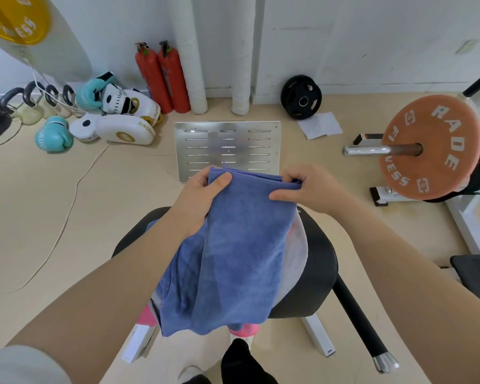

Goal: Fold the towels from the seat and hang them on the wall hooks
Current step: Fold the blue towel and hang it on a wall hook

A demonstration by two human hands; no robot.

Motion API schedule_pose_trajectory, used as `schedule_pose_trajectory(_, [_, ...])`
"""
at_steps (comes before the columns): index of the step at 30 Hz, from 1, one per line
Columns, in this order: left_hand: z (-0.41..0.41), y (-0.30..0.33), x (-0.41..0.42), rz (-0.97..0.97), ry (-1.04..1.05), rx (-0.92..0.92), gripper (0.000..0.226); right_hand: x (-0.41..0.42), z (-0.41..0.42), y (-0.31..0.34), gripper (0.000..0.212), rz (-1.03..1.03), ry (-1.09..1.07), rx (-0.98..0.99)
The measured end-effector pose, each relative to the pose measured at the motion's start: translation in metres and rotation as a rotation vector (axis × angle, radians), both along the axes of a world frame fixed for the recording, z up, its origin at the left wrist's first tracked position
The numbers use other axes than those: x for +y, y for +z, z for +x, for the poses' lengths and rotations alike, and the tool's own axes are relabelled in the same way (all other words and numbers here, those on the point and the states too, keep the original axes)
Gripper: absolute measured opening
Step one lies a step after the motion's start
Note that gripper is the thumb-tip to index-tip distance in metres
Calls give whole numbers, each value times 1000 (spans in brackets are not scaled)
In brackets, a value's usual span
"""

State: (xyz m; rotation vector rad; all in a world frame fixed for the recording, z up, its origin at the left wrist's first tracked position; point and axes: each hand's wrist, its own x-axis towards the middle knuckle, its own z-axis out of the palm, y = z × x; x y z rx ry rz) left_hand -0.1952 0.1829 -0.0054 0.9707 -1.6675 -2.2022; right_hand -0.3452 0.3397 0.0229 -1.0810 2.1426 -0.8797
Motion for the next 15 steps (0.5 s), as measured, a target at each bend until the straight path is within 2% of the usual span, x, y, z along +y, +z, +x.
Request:
schedule_pose_trajectory(4, [1,2,-4,-219,6,16,22,-1,-2,0,35,-87,-146,18])
schedule_pose_trajectory(6, [-1,2,-5,-256,-19,24,23,-3,-1,-4,29,-120,-176,-14])
schedule_pose_trajectory(9, [-3,5,-14,-271,-196,2,28,-7,-2,-12,27,-152,-212,-104])
schedule_pose_trajectory(12, [-9,13,-24,-379,-362,-66,14,-10,-5,-20,25,-158,-250,-151])
schedule_pose_trajectory(15, [-23,13,-36,-517,-344,-111,13,-14,-8,-29,24,-113,-274,-190])
